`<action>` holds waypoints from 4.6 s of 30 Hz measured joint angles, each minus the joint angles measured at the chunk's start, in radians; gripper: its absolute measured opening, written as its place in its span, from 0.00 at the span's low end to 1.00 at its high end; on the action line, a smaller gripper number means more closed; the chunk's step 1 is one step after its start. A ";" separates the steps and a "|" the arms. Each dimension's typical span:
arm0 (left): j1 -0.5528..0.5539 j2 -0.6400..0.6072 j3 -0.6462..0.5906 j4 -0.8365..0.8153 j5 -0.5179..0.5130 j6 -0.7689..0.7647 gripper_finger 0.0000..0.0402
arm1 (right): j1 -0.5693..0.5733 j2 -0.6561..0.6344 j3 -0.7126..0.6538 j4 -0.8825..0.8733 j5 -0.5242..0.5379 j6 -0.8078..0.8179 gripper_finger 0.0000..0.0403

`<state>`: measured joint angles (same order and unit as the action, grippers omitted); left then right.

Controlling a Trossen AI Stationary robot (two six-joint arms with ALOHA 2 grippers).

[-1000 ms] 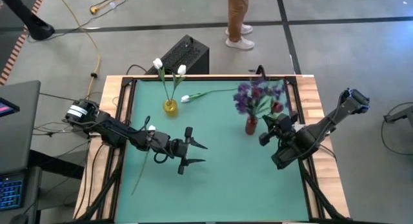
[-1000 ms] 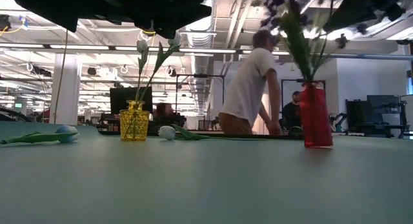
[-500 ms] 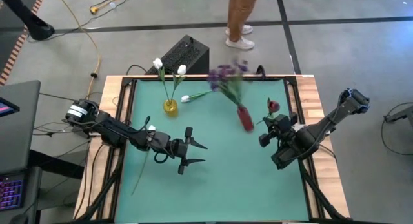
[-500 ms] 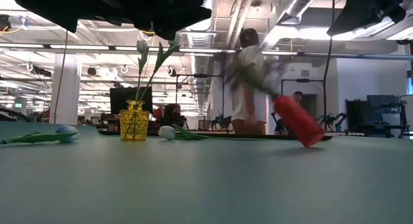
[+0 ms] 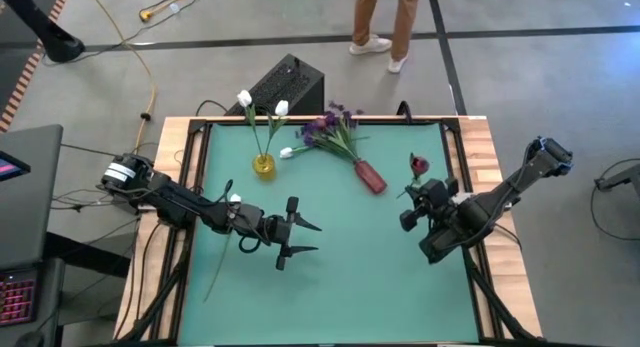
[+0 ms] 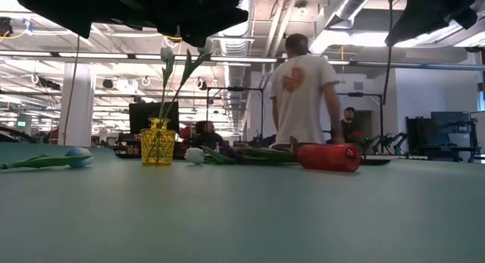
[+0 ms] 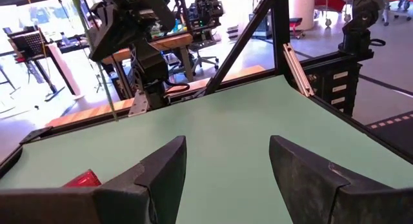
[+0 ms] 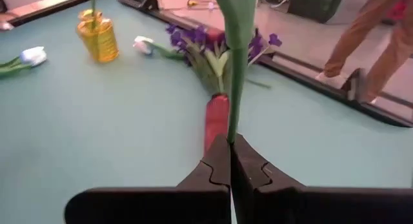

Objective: Sort flowers into vase by color
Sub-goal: Put the red flower into the red vase

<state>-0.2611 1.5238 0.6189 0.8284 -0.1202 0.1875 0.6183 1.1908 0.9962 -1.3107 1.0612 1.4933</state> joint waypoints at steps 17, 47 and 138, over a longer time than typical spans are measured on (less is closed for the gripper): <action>0.015 0.000 0.000 0.000 0.006 -0.065 0.52 | -0.211 0.050 0.001 1.082 -0.533 -0.861 0.05; 0.079 0.001 0.000 -0.050 0.116 -0.279 0.52 | -0.329 0.381 0.114 1.354 -0.768 -1.162 0.05; 0.106 -0.083 0.000 -0.196 0.008 -0.175 0.00 | -0.965 0.628 0.115 0.774 -0.877 -1.143 0.67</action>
<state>-0.1555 1.4410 0.6193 0.6323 -0.1127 0.0128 -0.3465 1.8187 1.1114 -0.5369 0.1847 0.3503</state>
